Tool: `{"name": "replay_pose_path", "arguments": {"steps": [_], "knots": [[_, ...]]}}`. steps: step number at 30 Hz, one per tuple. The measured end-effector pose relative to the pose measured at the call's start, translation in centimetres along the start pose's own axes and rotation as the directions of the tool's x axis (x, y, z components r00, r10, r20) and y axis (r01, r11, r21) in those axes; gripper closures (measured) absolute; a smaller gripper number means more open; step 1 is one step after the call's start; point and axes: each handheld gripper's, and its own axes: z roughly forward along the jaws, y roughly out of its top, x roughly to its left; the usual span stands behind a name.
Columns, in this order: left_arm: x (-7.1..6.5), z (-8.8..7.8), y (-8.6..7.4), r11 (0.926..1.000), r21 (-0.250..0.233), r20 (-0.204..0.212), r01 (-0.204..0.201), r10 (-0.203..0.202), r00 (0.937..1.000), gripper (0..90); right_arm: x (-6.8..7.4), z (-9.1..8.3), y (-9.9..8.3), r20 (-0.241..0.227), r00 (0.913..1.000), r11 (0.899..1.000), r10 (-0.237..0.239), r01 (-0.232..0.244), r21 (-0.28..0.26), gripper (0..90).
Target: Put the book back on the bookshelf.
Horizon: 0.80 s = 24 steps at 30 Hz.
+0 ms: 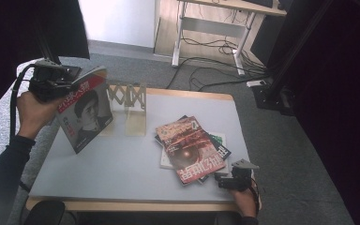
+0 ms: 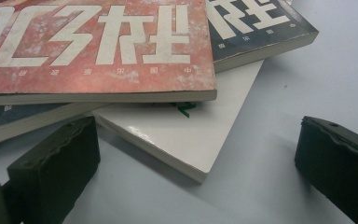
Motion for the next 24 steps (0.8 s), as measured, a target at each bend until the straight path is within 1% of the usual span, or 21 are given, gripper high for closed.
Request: {"name": "replay_pose_path", "arguments": {"steps": [2, 4, 6, 8, 9, 11, 13, 16, 18, 20, 21, 24], "knots": [[-0.1, 0.1, 0.2, 1.0, -0.006, -0.015, 0.004, -0.004, 0.9999, 86.7, 0.0, 0.0, 0.0, 0.0, 1.0, 1.0, 0.0, 0.0, 0.0, 0.0], [-0.1, 0.2, 0.4, 0.9996, -0.022, -0.031, 0.018, -0.019, 0.9993, 86.9, 0.0, 0.0, 0.0, 0.0, 1.0, 1.0, 0.0, 0.0, 0.0, 0.0], [0.1, 0.4, 0.7, 0.9989, -0.027, -0.031, 0.038, -0.039, 0.9988, 86.9, 0.0, 0.0, 0.0, 0.0, 1.0, 1.0, 0.001, -0.001, 0.0, 0.0], [0.1, 0.7, 1.0, 0.9983, -0.037, -0.048, 0.044, -0.046, 0.9978, 86.9, 0.0, 0.0, 0.0, 0.0, 1.0, 1.0, 0.0, 0.0, 0.0, 0.0], [0.0, 0.9, 1.0, 0.998, -0.036, -0.05, 0.052, -0.054, 0.9973, 87.0, 0.0, 0.0, 0.0, 0.0, 1.0, 1.0, 0.001, -0.001, 0.0, 0.0], [0.0, 1.2, 1.2, 0.9972, -0.043, -0.073, 0.062, -0.065, 0.9952, 86.9, 0.0, 0.0, 0.0, 0.0, 1.0, 1.0, 0.001, -0.001, 0.0, 0.0], [0.1, 1.4, 1.3, 0.9956, -0.05, -0.071, 0.08, -0.083, 0.994, 86.9, 0.0, 0.0, 0.0, 0.0, 1.0, 1.0, 0.001, -0.001, 0.0, 0.0], [0.2, 1.6, 1.4, 0.9939, -0.073, -0.075, 0.083, -0.089, 0.9932, 86.9, 0.0, 0.0, 0.0, -0.001, 1.0, 1.0, 0.0, 0.0, -0.001, 0.0], [0.4, 1.7, 1.4, 0.9917, -0.086, -0.071, 0.096, -0.102, 0.9923, 86.9, 0.0, 0.0, 0.0, -0.001, 1.0, 1.0, 0.0, 0.0, 0.0, 0.0], [0.6, 1.9, 1.3, 0.9919, -0.084, -0.085, 0.095, -0.102, 0.9911, 86.9, 0.0, 0.0, 0.0, -0.001, 1.0, 1.0, 0.0, 0.0, 0.0, 0.0], [0.8, 2.1, 1.3, 0.9918, -0.079, -0.084, 0.101, -0.107, 0.9907, 86.8, 0.0, 0.0, 0.0, 0.0, 1.0, 1.0, 0.0, 0.0, 0.0, 0.0], [1.4, 2.4, 1.0, 0.9893, -0.086, -0.085, 0.118, -0.125, 0.9885, 86.7, 0.0, 0.0, 0.0, 0.0, 1.0, 1.0, -0.001, 0.001, 0.0, 0.0]]}}
